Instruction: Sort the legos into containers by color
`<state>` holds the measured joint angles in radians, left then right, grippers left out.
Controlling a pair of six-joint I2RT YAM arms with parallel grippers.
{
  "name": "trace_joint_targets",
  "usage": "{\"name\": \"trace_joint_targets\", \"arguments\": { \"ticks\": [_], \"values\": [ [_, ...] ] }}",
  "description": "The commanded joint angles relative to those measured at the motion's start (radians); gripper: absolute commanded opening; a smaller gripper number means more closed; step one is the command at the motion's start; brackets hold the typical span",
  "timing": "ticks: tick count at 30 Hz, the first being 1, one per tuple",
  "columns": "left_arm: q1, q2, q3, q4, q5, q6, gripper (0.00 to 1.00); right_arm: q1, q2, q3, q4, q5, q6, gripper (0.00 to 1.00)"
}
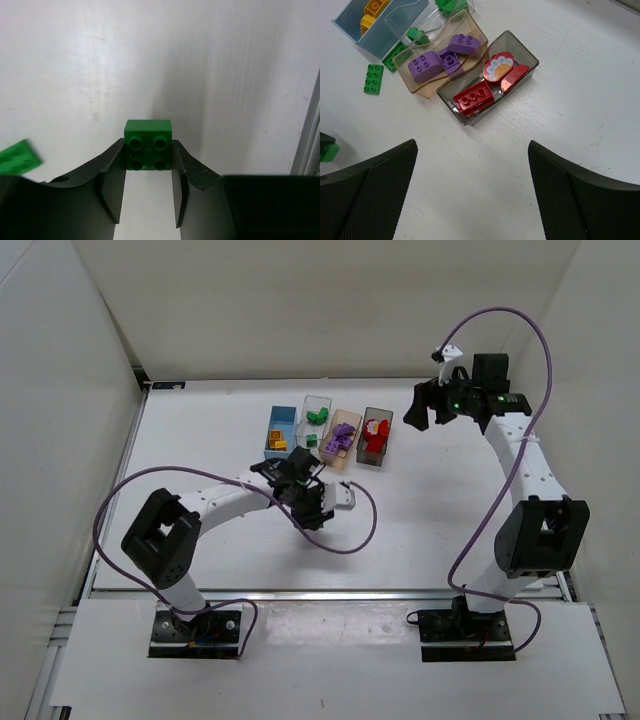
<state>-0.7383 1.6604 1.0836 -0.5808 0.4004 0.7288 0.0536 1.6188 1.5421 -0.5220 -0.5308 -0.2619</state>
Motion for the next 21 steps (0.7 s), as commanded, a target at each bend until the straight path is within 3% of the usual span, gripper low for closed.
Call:
{"name": "trace_joint_targets", "arguments": {
  "ticks": [1, 9, 14, 21],
  "values": [
    [0.054, -0.083, 0.145, -0.010, 0.061, -0.073, 0.35, 0.003, 0.010, -0.020, 0.008, -0.005, -0.019, 0.94],
    [0.264, 0.071, 0.461, 0.033, 0.006, -0.322, 0.36, 0.011, 0.036, -0.008, -0.010, 0.078, -0.086, 0.94],
    [0.335, 0.266, 0.735, -0.024, -0.029, -0.468, 0.38, 0.011, 0.088, 0.065, -0.012, 0.074, -0.085, 0.94],
    [0.367, 0.534, 1.036, -0.100, -0.041, -0.516, 0.39, 0.009, 0.144, 0.124, 0.005, 0.064, -0.062, 0.95]
  ]
}}
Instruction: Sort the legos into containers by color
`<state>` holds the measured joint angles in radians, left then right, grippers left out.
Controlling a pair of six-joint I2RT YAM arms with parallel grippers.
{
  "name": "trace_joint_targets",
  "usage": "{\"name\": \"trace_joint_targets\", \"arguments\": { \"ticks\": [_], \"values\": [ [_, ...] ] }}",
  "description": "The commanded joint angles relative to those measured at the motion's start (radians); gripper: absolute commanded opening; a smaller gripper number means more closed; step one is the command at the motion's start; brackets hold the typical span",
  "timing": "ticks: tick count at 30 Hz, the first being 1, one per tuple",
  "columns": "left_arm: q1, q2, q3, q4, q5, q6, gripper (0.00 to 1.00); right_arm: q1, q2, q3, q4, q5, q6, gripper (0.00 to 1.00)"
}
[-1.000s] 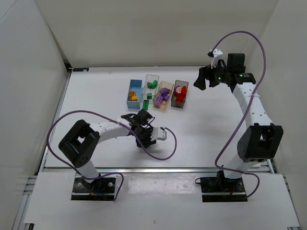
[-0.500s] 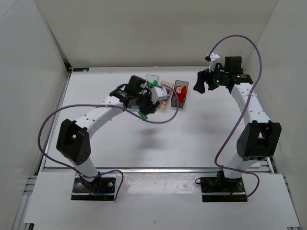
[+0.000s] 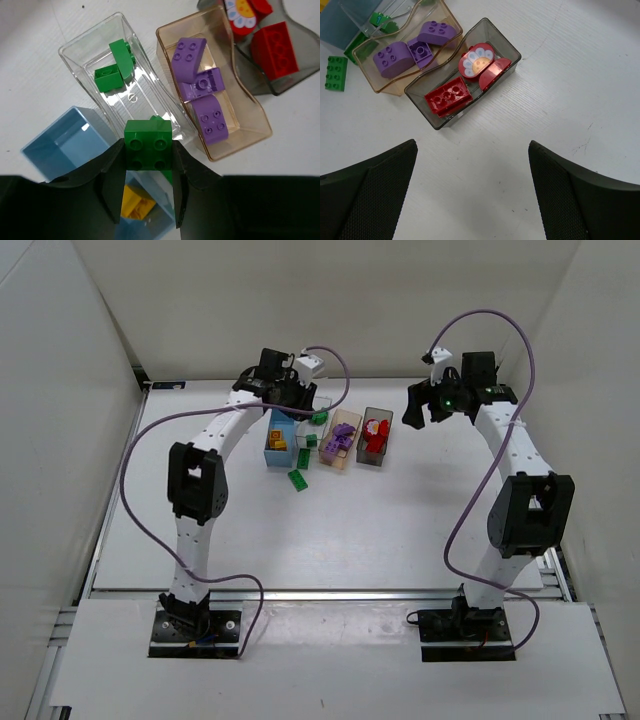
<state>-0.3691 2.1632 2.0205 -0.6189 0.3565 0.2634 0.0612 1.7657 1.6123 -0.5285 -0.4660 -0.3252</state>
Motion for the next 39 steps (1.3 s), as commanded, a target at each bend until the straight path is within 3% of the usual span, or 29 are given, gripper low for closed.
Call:
{"name": "trace_joint_targets", "arguments": {
  "ticks": [1, 6, 12, 15, 19, 24, 28, 29, 34, 39],
  "values": [
    [-0.002, 0.055, 0.121, -0.076, 0.004, -0.047, 0.39, 0.003, -0.008, 0.054, 0.013, 0.001, 0.002, 0.95],
    [-0.002, 0.174, 0.277, -0.125, 0.004, -0.053, 0.42, 0.005, -0.031, 0.014, 0.016, 0.003, -0.005, 0.95],
    [-0.002, 0.224, 0.320, -0.150, -0.036, -0.046, 0.75, 0.005, -0.057, -0.015, 0.018, 0.000, -0.017, 0.95],
    [-0.002, 0.224, 0.319, -0.140, -0.054, -0.039, 0.81, 0.005, -0.057, -0.020, 0.015, -0.008, -0.021, 0.95],
    [0.012, 0.182, 0.302, -0.131, -0.024, -0.047, 0.80, 0.025, -0.052, -0.014, -0.001, -0.016, -0.051, 0.95],
    [0.016, 0.057, 0.175, -0.119, -0.011, -0.001, 0.79, 0.065, -0.045, -0.020, 0.005, -0.011, -0.077, 0.95],
    [0.071, -0.084, 0.083, -0.189, 0.258, 0.030, 0.71, 0.081, -0.037, -0.014, 0.005, -0.008, -0.083, 0.95],
    [0.081, -0.123, 0.002, -0.206, 0.350, 0.039, 0.70, 0.078, -0.035, -0.015, 0.008, -0.008, -0.083, 0.95],
    [0.078, -0.316, -0.172, -0.415, 0.472, 0.265, 0.63, 0.080, -0.034, -0.023, 0.016, -0.017, -0.084, 0.95],
    [0.044, -0.378, -0.347, -0.533, 0.444, 0.416, 0.61, 0.078, -0.029, -0.025, 0.015, -0.026, -0.084, 0.95]
  ]
}}
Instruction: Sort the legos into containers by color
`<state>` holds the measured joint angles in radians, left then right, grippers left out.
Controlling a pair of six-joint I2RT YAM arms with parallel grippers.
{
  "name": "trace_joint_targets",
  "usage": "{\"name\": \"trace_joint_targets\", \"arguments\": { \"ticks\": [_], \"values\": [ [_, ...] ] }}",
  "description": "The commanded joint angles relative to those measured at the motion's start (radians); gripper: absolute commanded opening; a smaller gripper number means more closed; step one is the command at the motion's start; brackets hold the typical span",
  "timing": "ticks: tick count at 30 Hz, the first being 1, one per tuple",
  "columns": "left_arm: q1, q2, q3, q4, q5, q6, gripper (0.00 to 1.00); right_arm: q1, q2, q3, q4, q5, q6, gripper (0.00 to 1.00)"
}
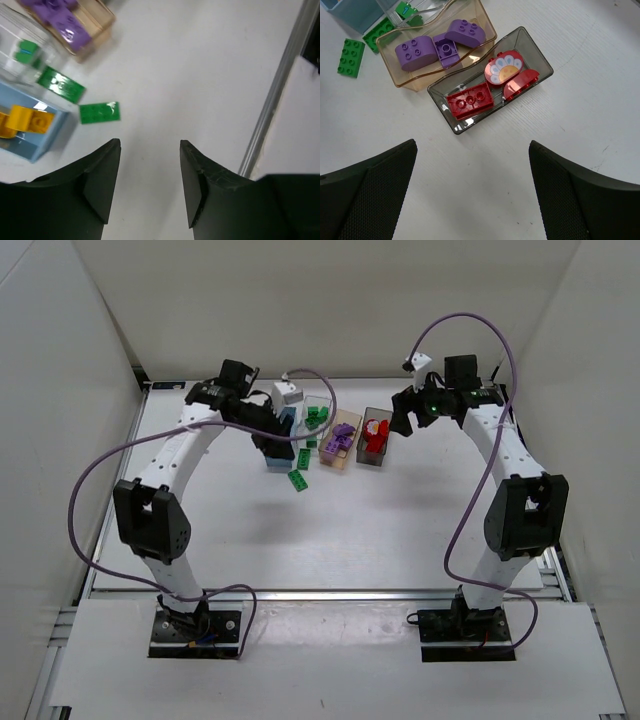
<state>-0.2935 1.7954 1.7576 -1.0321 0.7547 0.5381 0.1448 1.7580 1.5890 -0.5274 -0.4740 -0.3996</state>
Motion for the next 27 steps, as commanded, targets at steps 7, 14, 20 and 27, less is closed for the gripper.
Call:
{"name": "trace_joint_targets", "arguments": {
  "ticks": [7, 14, 20, 27],
  "values": [
    [-0.125, -0.070, -0.296, 0.171, -0.317, -0.134, 0.72, -0.002, -0.023, 0.005, 0.013, -0.015, -0.007, 0.95],
    [-0.196, -0.064, -0.351, 0.346, -0.480, -0.456, 0.76, -0.002, -0.035, -0.017, 0.014, 0.000, -0.012, 0.95],
    [-0.282, 0.047, -0.279, 0.353, -0.834, -0.731, 0.75, -0.002, -0.051, -0.035, 0.007, 0.006, -0.022, 0.95],
    [-0.288, 0.151, -0.202, 0.294, -0.916, -0.888, 0.74, -0.002, -0.060, -0.038, -0.006, 0.018, -0.042, 0.95]
  ]
}}
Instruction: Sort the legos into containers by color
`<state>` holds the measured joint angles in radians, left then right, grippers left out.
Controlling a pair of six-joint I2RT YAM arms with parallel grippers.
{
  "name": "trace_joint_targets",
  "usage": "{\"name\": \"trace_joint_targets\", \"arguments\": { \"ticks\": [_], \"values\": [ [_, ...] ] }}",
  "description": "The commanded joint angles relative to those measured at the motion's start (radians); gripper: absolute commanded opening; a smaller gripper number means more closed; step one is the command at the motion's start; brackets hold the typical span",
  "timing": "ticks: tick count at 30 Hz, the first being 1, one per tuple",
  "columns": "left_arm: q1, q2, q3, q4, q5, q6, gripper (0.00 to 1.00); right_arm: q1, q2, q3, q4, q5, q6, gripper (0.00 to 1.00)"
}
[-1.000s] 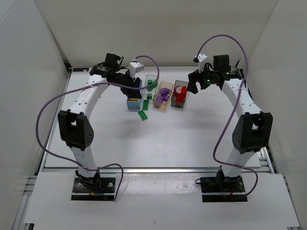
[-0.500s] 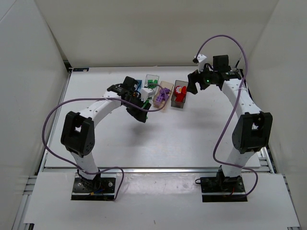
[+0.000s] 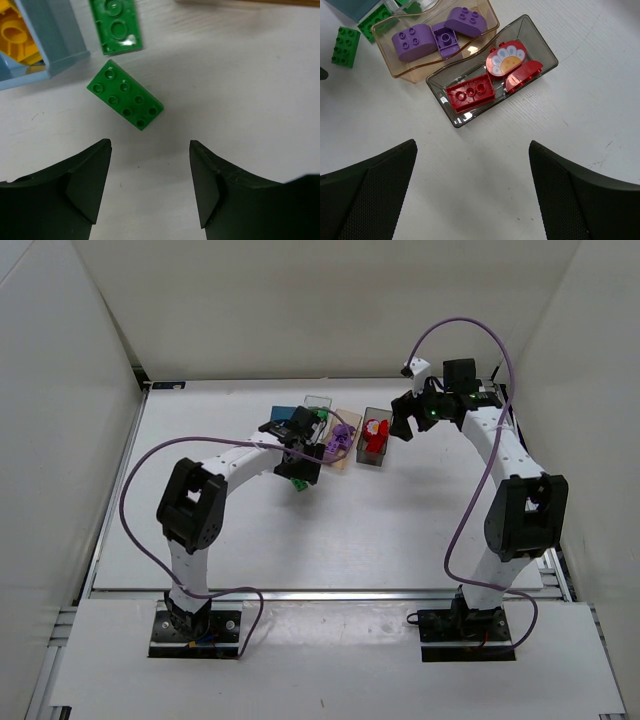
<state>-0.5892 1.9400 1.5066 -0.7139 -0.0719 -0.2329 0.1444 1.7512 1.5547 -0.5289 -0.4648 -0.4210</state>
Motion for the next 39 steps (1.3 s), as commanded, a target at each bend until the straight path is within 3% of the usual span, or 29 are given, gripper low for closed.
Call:
{"name": "trace_joint_targets", "arguments": {
  "ticks": [1, 9, 20, 31, 34, 37, 39],
  "values": [
    [0.011, 0.013, 0.058, -0.024, -0.092, -0.141, 0.74, -0.002, -0.055, -0.008, -0.006, 0.009, -0.024, 0.95],
    [0.054, 0.097, 0.104, -0.067, -0.072, -0.244, 0.74, -0.002, -0.067, -0.030, -0.009, 0.005, -0.041, 0.95],
    [0.078, 0.165, 0.135, -0.061, -0.012, -0.252, 0.73, -0.002, -0.056, -0.028, -0.013, 0.005, -0.047, 0.95],
    [0.062, 0.208, 0.124, -0.044, -0.031, -0.177, 0.59, -0.002, -0.030, -0.005, -0.016, 0.003, -0.047, 0.95],
    [0.055, 0.197, 0.098, -0.016, -0.023, -0.129, 0.44, -0.002, -0.029, -0.002, -0.013, 0.002, -0.047, 0.95],
    [0.057, 0.165, 0.069, 0.011, -0.005, -0.070, 0.20, -0.002, -0.025, -0.001, -0.013, 0.003, -0.045, 0.95],
    [0.055, 0.117, 0.038, 0.042, 0.017, -0.030, 0.13, -0.002, -0.024, -0.001, -0.010, -0.005, -0.044, 0.95]
  ]
}}
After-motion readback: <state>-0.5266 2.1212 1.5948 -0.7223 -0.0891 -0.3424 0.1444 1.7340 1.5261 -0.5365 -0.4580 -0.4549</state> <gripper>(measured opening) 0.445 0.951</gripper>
